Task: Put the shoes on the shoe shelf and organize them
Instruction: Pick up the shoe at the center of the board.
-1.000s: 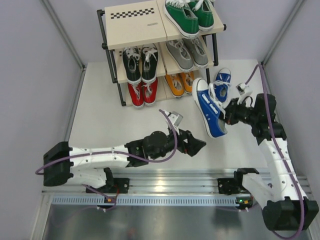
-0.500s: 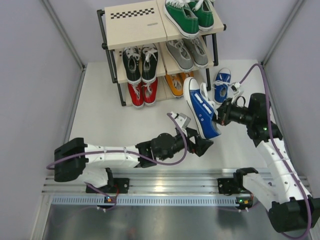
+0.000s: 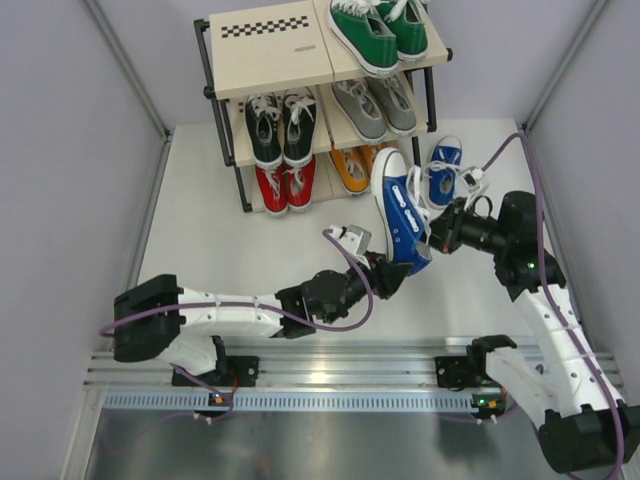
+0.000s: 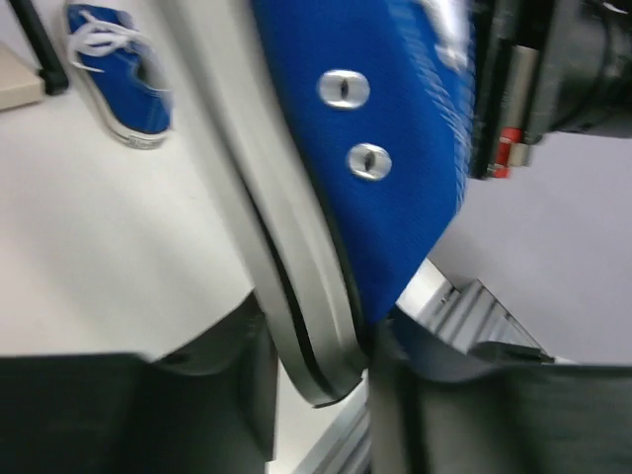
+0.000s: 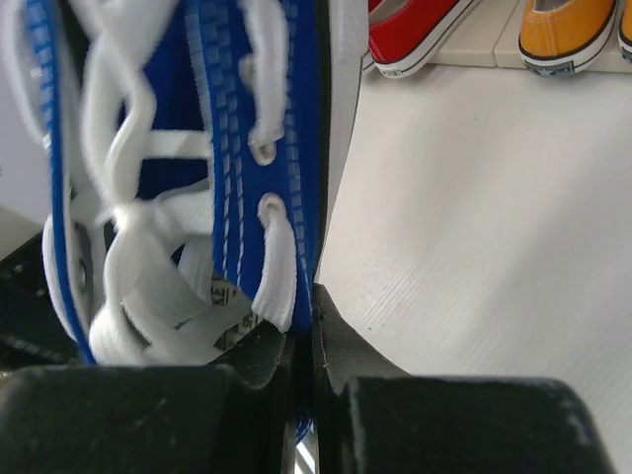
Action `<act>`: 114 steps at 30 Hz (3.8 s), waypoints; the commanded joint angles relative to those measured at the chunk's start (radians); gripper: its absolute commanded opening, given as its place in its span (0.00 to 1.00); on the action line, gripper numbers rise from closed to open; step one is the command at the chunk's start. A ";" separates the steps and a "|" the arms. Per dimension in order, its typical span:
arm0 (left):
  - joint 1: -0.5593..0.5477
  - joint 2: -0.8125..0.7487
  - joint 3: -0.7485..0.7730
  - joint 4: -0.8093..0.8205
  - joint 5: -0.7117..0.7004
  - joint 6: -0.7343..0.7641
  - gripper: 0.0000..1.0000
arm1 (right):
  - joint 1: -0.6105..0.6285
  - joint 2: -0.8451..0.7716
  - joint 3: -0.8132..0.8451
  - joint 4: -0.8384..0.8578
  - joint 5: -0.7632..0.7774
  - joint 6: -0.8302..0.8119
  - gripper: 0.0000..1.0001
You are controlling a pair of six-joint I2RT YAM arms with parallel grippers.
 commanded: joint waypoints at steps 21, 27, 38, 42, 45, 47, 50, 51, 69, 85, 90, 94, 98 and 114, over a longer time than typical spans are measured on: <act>0.032 -0.678 -0.407 -0.200 0.247 -0.102 0.00 | 0.025 -0.057 0.143 -0.280 -0.353 -0.692 0.57; 0.032 -0.806 -0.477 -0.262 0.342 -0.131 0.00 | 0.051 -0.008 0.149 -0.239 -0.341 -0.646 0.65; 0.030 -0.731 -0.479 -0.170 0.413 -0.124 0.00 | 0.146 0.162 0.192 -0.108 -0.310 -0.454 0.77; 0.032 -0.675 -0.468 -0.119 0.428 -0.121 0.00 | 0.146 0.178 0.162 -0.018 -0.316 -0.388 0.82; 0.032 -0.642 -0.451 -0.099 0.440 -0.121 0.00 | 0.146 0.179 0.146 -0.002 -0.321 -0.373 0.88; 0.032 -0.623 -0.447 -0.088 0.492 -0.119 0.00 | 0.146 0.184 0.131 -0.001 -0.313 -0.383 0.91; 0.030 -0.622 -0.435 -0.070 0.526 -0.113 0.00 | 0.146 0.186 0.108 -0.008 -0.305 -0.408 0.93; 0.030 -0.623 -0.430 -0.071 0.532 -0.112 0.00 | 0.145 0.186 0.106 -0.014 -0.298 -0.418 0.93; 0.030 -0.616 -0.375 -0.055 0.598 -0.078 0.00 | 0.131 0.215 0.131 0.064 -0.578 -0.354 0.92; 0.051 -0.637 -0.333 -0.254 0.281 -0.061 0.36 | 0.137 0.103 0.169 -0.099 -0.386 -0.489 0.00; 0.050 -0.758 -0.291 -0.489 0.192 -0.015 0.67 | 0.059 0.097 0.152 -0.071 -0.246 -0.402 0.00; 0.050 -0.803 -0.223 -0.640 0.146 0.036 0.77 | 0.022 0.124 0.142 -0.054 -0.158 -0.333 0.00; 0.050 -0.757 -0.157 -0.687 0.131 0.080 0.81 | 0.019 0.140 0.146 -0.057 -0.118 -0.305 0.00; 0.039 -0.488 -0.074 -0.674 0.072 0.339 0.75 | -0.035 0.193 0.171 -0.079 -0.177 -0.236 0.00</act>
